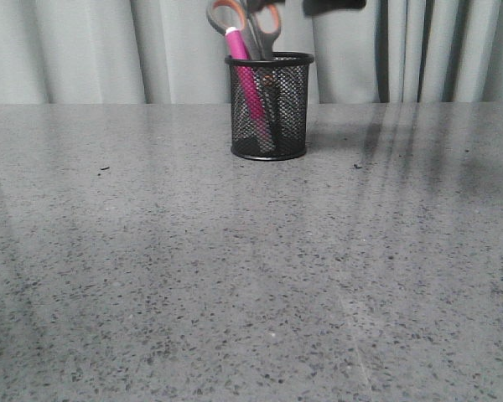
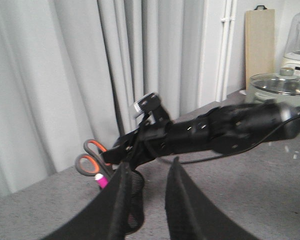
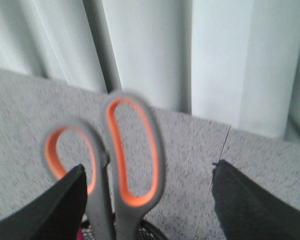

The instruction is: Put pen and scissors into bin

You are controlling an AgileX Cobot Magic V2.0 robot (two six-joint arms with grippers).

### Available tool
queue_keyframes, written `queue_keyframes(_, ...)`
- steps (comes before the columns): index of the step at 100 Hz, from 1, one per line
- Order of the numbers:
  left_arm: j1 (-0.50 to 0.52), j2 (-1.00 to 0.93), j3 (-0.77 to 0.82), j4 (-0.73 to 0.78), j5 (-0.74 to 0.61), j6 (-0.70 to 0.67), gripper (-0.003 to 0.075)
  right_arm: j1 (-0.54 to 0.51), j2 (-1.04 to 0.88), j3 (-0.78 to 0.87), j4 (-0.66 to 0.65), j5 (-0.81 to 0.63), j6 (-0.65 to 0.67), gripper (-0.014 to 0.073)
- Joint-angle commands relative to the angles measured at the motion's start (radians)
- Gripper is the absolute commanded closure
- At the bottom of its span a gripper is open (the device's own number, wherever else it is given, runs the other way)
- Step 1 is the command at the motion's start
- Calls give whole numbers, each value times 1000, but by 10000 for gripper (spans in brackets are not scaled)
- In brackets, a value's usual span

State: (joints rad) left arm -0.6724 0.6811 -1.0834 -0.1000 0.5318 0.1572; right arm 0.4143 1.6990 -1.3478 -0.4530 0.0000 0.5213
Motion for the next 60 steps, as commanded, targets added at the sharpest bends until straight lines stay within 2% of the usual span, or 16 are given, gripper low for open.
queue_keyframes(1, 18, -59, 15, 92, -89, -78, 645, 0, -141, -25, 24, 0, -3, 160)
queue_keyframes(6, 33, -106, 57, 170, -89, -144, 685, 0, -216, -21, 24, 74, -3, 276)
queue_keyframes(8, 41, -128, 78, 205, -89, -175, 695, 0, -248, -16, 22, 107, -6, 370)
queue_keyframes(9, 47, -136, 85, 229, -89, -186, 704, 0, -259, -13, 22, 113, -6, 370)
queue_keyframes(11, 55, -161, 109, 252, -89, -220, 717, 0, -293, 4, 12, 128, -13, 482)
queue_keyframes(16, 75, -225, 168, 329, -83, -294, 739, 0, -382, 44, -14, 139, -16, 657)
queue_keyframes(28, 126, -402, 321, 448, -14, -432, 739, 0, -653, 244, -64, 148, -25, 664)
queue_keyframes(41, 150, -557, 433, 448, 64, -434, 739, 0, -956, 497, -67, 207, -79, 664)
queue_keyframes(60, 153, -679, 522, 450, 64, -434, 739, 0, -1351, 753, -45, 344, -121, 670)
